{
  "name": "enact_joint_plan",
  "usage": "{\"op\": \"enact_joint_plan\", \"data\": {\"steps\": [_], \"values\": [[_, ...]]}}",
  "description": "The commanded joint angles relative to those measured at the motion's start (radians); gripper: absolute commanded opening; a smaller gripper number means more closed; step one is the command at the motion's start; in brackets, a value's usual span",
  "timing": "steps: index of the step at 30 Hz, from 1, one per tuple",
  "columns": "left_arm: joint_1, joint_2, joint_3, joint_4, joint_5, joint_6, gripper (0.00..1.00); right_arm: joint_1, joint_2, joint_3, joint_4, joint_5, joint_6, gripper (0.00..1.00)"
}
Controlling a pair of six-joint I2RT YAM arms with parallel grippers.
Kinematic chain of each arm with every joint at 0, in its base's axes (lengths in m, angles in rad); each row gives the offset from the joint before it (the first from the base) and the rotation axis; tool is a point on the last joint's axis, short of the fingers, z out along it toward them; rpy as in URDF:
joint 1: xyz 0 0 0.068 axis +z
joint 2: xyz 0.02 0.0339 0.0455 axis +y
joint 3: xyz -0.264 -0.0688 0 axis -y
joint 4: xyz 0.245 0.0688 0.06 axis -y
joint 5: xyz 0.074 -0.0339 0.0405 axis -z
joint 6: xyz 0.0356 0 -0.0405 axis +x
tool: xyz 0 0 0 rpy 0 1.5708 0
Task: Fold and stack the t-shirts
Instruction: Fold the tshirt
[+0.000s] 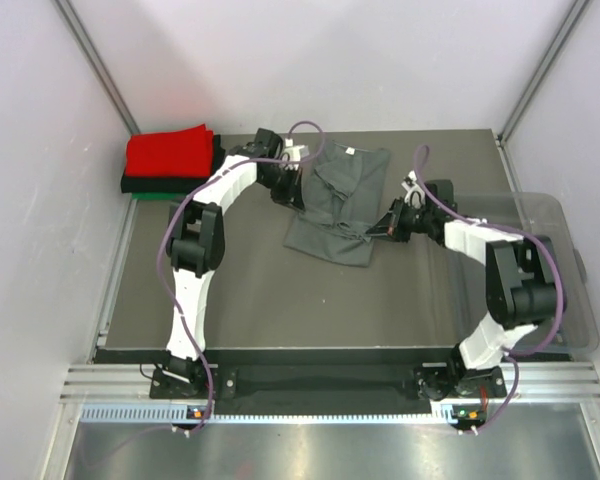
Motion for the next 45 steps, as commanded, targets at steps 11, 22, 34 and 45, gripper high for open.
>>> {"op": "enact_joint_plan", "data": {"steps": [11, 22, 34, 45], "values": [[-0.002, 0.033, 0.088, 0.216, -0.024, -0.088, 0.0, -0.032, 0.18, 0.174, 0.054, -0.025, -0.091, 0.0], [-0.003, 0.06, 0.125, 0.206, -0.082, -0.101, 0.01, -0.048, 0.246, 0.252, 0.059, -0.048, -0.103, 0.28], [0.004, -0.056, 0.031, 0.235, -0.275, -0.129, 0.56, -0.068, 0.082, 0.207, -0.011, -0.066, -0.164, 0.51], [0.082, -0.164, -0.147, 0.021, -0.092, -0.128, 0.71, -0.071, -0.151, -0.067, -0.062, -0.04, -0.082, 0.56]]}}
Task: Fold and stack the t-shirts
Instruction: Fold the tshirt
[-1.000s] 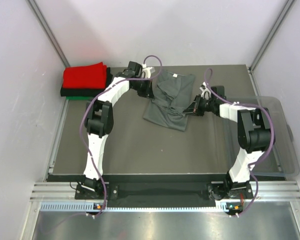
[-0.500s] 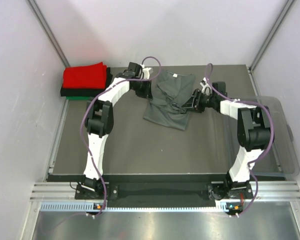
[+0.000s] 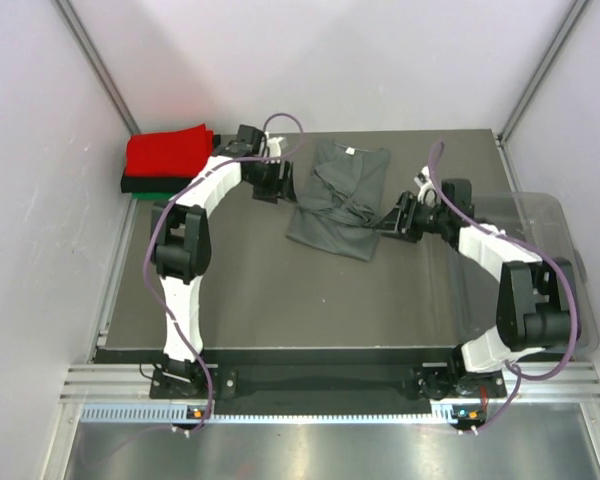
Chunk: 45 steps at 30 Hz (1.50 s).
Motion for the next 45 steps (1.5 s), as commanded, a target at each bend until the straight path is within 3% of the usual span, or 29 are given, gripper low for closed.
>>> {"op": "enact_joint_plan", "data": {"steps": [1, 5, 15, 28, 31, 36, 37, 38, 39, 45], "values": [[0.047, -0.049, -0.048, -0.122, 0.133, -0.004, 0.71, -0.004, -0.044, -0.092, 0.031, 0.006, 0.064, 0.57], [0.055, -0.076, -0.177, -0.064, 0.193, -0.012, 0.69, 0.035, -0.034, -0.161, 0.087, 0.05, 0.11, 0.59], [0.047, 0.002, -0.197, -0.048, 0.306, -0.058, 0.65, 0.078, 0.104, -0.143, 0.14, 0.086, 0.156, 0.59], [0.023, 0.063, -0.195, -0.062, 0.322, -0.065, 0.6, 0.108, 0.235, -0.103, 0.191, 0.095, 0.184, 0.55], [0.018, 0.074, -0.195, -0.053, 0.328, -0.081, 0.53, 0.109, 0.247, -0.102, 0.202, 0.097, 0.192, 0.48], [0.014, 0.085, -0.206, -0.032, 0.334, -0.117, 0.3, 0.111, 0.267, -0.1, 0.223, 0.118, 0.204, 0.4], [0.014, 0.089, -0.207, -0.025, 0.336, -0.122, 0.22, 0.111, 0.276, -0.097, 0.229, 0.115, 0.204, 0.37], [0.014, 0.088, -0.213, -0.019, 0.333, -0.125, 0.06, 0.111, 0.279, -0.094, 0.24, 0.106, 0.205, 0.28], [0.014, 0.088, -0.218, -0.018, 0.331, -0.133, 0.0, 0.111, 0.282, -0.083, 0.238, 0.103, 0.202, 0.23], [0.015, -0.02, -0.31, 0.053, 0.36, -0.171, 0.0, 0.109, 0.244, 0.019, 0.131, 0.061, 0.084, 0.08]]}}
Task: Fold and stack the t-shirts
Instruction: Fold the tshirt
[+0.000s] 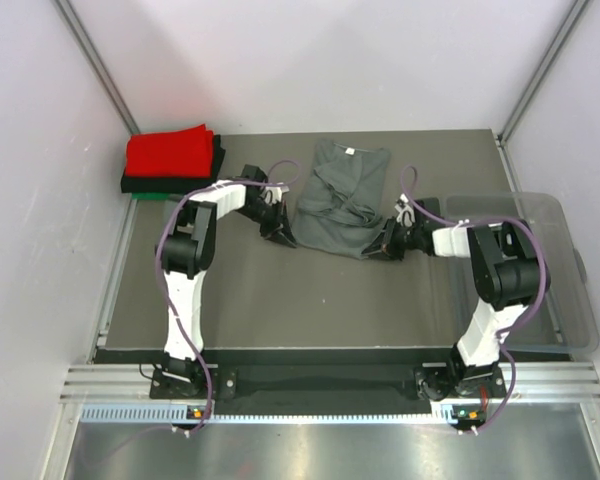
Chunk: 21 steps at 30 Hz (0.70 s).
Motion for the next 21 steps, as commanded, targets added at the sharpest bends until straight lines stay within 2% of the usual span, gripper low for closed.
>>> {"op": "enact_joint_plan", "data": {"steps": [1, 4, 9, 21], "values": [[-0.001, -0.117, -0.069, 0.078, 0.013, -0.034, 0.0, 0.01, -0.048, 0.108, -0.053, -0.023, -0.112, 0.07], [0.001, -0.222, -0.165, 0.137, 0.014, -0.077, 0.0, 0.008, -0.089, 0.174, -0.163, -0.035, -0.225, 0.0], [-0.007, -0.381, -0.277, 0.237, 0.009, -0.155, 0.0, 0.008, -0.124, 0.299, -0.347, -0.04, -0.332, 0.0], [-0.045, -0.55, -0.343, 0.253, -0.023, -0.174, 0.0, 0.01, -0.333, 0.242, -0.424, -0.041, -0.343, 0.0]]}}
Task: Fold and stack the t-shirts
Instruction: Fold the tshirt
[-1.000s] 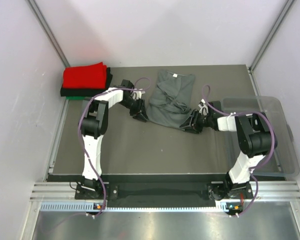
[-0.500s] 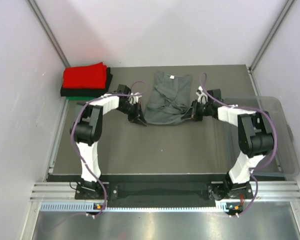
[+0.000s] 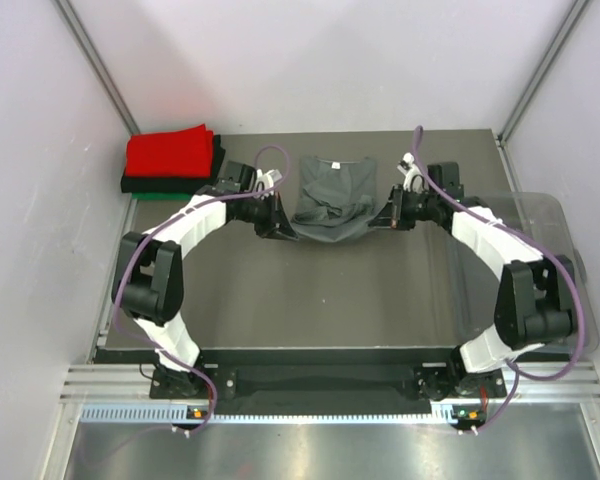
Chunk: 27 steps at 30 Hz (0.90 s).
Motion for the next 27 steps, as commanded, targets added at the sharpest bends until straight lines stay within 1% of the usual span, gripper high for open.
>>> {"op": "enact_joint_plan", "data": {"steps": [1, 5, 9, 12, 18, 20, 23, 25, 26, 27], "values": [[-0.009, -0.069, -0.003, 0.045, -0.005, -0.015, 0.0, 0.008, -0.112, -0.034, -0.006, -0.012, -0.022, 0.0], [-0.011, -0.092, -0.003, 0.037, -0.029, -0.027, 0.0, -0.007, -0.157, -0.095, 0.018, 0.003, -0.017, 0.0], [-0.011, -0.132, -0.037, 0.051, -0.054, -0.029, 0.0, -0.034, -0.201, -0.184, 0.053, 0.011, -0.005, 0.0], [-0.011, -0.119, -0.054, 0.071, -0.057, -0.019, 0.0, -0.042, -0.233, -0.225, 0.076, 0.012, 0.002, 0.0], [-0.016, -0.062, -0.02, 0.068, -0.032, -0.013, 0.0, -0.064, -0.273, -0.274, 0.106, 0.019, 0.027, 0.0], [-0.019, -0.045, -0.003, 0.071, -0.026, -0.013, 0.0, -0.073, -0.273, -0.276, 0.122, 0.008, 0.035, 0.0], [-0.02, 0.016, 0.032, 0.065, -0.015, -0.007, 0.0, -0.084, -0.237, -0.227, 0.147, -0.004, 0.035, 0.0], [-0.02, 0.041, 0.073, 0.065, -0.008, -0.003, 0.0, -0.09, -0.171, -0.186, 0.149, -0.021, 0.009, 0.0], [-0.02, 0.061, 0.09, 0.067, -0.011, 0.001, 0.0, -0.093, -0.142, -0.129, 0.142, -0.027, -0.005, 0.0], [-0.019, 0.072, 0.125, 0.071, -0.015, 0.004, 0.0, -0.096, -0.079, -0.098, 0.136, -0.032, -0.02, 0.0]]}}
